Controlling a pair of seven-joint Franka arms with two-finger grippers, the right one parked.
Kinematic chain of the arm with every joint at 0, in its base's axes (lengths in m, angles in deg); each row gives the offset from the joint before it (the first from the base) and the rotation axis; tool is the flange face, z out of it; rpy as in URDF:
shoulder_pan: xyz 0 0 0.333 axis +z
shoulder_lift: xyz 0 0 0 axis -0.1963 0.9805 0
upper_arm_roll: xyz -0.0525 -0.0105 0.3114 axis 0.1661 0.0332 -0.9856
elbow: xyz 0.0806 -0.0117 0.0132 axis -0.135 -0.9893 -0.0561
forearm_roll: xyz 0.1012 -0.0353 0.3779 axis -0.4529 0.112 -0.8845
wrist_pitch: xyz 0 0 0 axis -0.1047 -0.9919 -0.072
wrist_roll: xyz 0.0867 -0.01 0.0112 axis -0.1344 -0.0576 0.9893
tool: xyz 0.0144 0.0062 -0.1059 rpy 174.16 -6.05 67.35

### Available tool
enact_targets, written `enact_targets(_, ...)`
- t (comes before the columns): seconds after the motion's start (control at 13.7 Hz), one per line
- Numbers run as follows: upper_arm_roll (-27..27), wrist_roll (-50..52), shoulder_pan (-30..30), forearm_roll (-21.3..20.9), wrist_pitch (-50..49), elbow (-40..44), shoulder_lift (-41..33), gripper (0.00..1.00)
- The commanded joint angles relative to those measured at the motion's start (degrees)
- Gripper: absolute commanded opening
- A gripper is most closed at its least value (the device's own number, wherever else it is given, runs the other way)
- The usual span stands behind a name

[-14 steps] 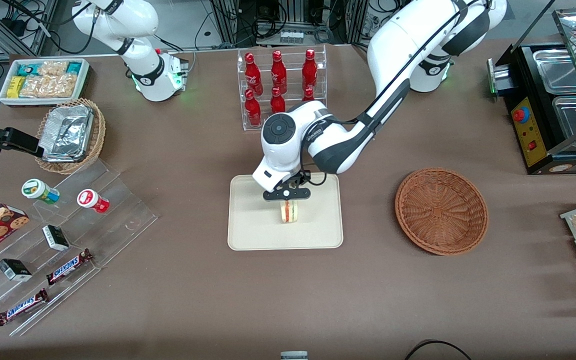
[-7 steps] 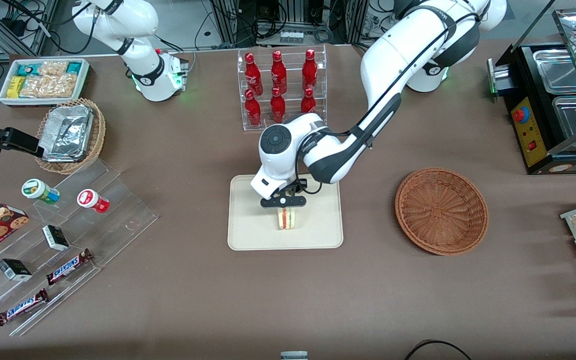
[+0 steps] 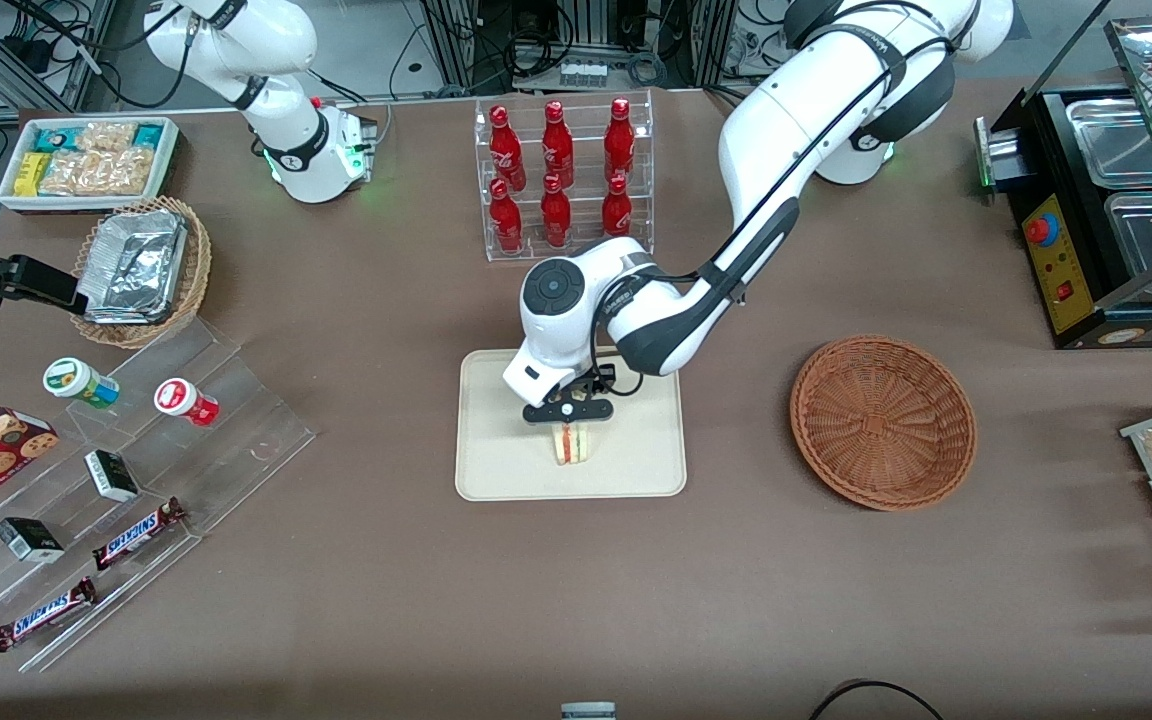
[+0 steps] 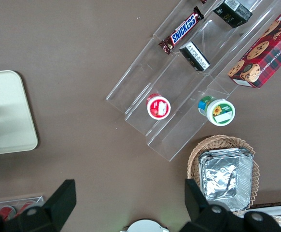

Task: Place sandwich from basket to tray
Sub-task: 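Lower the sandwich onto the tray and open the left gripper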

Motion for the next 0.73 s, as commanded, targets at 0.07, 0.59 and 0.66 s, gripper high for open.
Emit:
enact_targets(0.07,0.05,1.26,1.83,-0.27,-4.95,1.63,-5.1,0.99)
enact_targets(0.59,0.23,-2.4,11.13,7.19,-25.08,-0.56,-25.57,0.99)
enact_targets(0.66,0.14,-6.43,12.81,9.82,-28.24,-0.74,-28.29,0.99)
